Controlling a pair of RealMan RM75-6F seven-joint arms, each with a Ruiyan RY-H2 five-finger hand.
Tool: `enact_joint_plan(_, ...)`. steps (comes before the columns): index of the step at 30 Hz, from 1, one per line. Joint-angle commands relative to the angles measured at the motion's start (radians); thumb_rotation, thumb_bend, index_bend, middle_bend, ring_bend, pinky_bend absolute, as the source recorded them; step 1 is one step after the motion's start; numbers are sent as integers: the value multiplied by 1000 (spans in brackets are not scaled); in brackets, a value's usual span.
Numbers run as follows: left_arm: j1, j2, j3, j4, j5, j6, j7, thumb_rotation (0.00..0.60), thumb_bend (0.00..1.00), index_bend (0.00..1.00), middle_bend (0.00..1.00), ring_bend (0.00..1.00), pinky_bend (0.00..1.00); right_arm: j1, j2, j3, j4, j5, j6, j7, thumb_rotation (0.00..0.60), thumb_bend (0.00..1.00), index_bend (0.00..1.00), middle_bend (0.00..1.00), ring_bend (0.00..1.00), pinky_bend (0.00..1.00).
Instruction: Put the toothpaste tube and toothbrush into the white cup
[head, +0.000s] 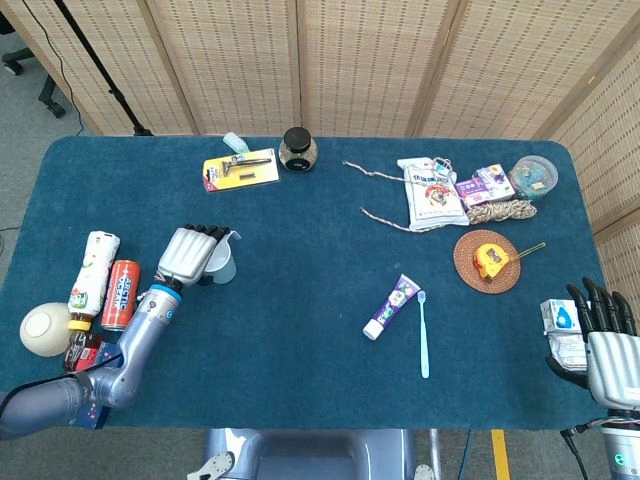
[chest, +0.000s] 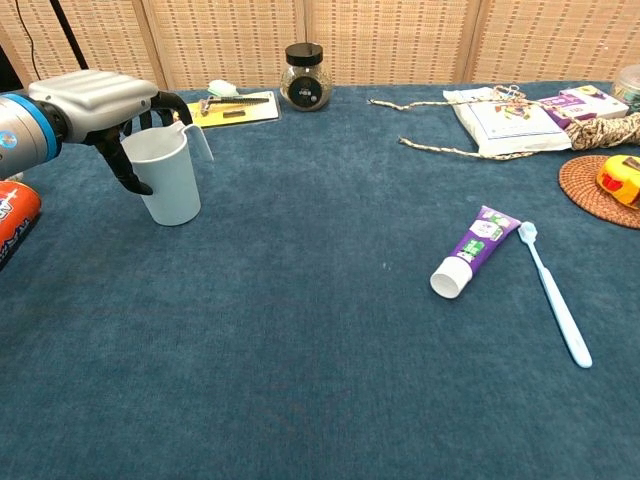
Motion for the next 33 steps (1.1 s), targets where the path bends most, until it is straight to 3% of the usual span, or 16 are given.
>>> enact_joint_plan(1, 3, -7, -3, 9, 20, 19, -19, 600, 115, 321, 340, 365, 378, 0, 0, 0, 0, 0, 0, -1, 600, 0, 0, 0, 0, 0)
enact_joint_plan(19, -77, -15, -88, -74, 28, 29, 5, 600, 115, 308, 325, 328, 378, 3, 3, 6, -6, 9, -5, 21, 600, 0, 0, 0, 0, 0)
enact_joint_plan(23, -138, -70, -133, -54, -3, 10, 24, 600, 114, 306, 325, 324, 378, 8, 4, 13, 9, 25, -17, 42, 600, 0, 0, 0, 0, 0)
enact_joint_plan(29, -222, -165, -160, 10, -46, -29, 64, 600, 115, 307, 325, 324, 378, 19, 2, 22, 38, 60, -50, 75, 600, 0, 0, 0, 0, 0)
enact_joint_plan(33, -262, -246, -173, 71, -38, -43, 17, 600, 114, 307, 325, 324, 378, 18, 3, 25, 49, 71, -55, 90, 600, 0, 0, 0, 0, 0)
